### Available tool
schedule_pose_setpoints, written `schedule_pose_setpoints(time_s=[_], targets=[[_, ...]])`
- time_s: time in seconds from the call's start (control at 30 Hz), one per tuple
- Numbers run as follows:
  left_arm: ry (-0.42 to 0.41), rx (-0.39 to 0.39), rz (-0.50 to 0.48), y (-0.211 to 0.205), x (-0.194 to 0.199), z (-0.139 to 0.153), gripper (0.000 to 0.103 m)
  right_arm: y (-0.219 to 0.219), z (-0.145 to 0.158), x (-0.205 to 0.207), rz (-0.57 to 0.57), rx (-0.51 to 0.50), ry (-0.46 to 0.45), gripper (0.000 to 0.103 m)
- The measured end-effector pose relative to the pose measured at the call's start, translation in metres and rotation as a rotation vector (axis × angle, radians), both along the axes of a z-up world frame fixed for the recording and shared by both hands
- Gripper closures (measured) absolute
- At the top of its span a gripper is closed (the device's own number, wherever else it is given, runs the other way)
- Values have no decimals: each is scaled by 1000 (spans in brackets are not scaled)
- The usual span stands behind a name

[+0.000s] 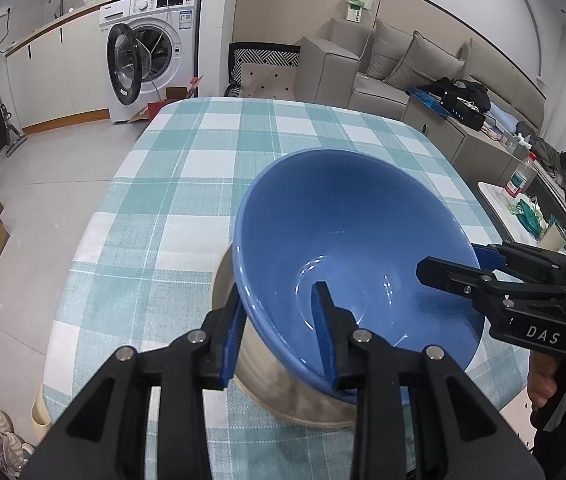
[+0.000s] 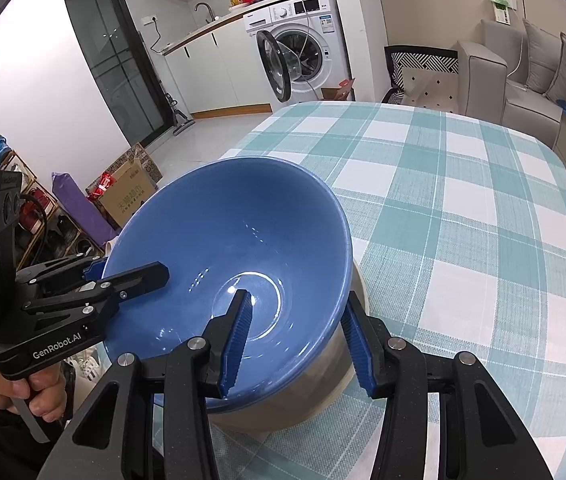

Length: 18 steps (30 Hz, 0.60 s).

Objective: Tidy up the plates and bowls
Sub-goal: 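Lower the held blue bowl into the other blue bowl on the plates, then open both grippers to release the nested blue bowl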

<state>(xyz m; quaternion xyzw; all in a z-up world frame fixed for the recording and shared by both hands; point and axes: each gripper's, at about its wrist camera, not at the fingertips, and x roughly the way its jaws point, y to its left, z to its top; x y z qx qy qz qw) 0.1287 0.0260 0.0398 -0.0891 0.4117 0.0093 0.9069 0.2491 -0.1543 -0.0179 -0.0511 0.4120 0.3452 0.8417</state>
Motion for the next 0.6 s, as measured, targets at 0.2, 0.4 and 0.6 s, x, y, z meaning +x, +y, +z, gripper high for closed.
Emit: schedule_pose_setpoints(time_s=[0.2, 0.4, 0.6], targets=[[-2, 2, -2, 0, 0, -2, 72, 0, -1, 0, 0, -1, -2, 56], [-12, 13, -7, 0, -2, 1, 66, -2, 1, -4, 10, 4, -8, 54], [-100, 66, -30, -2, -12, 19, 38, -11, 6, -7, -1, 6, -46, 34]])
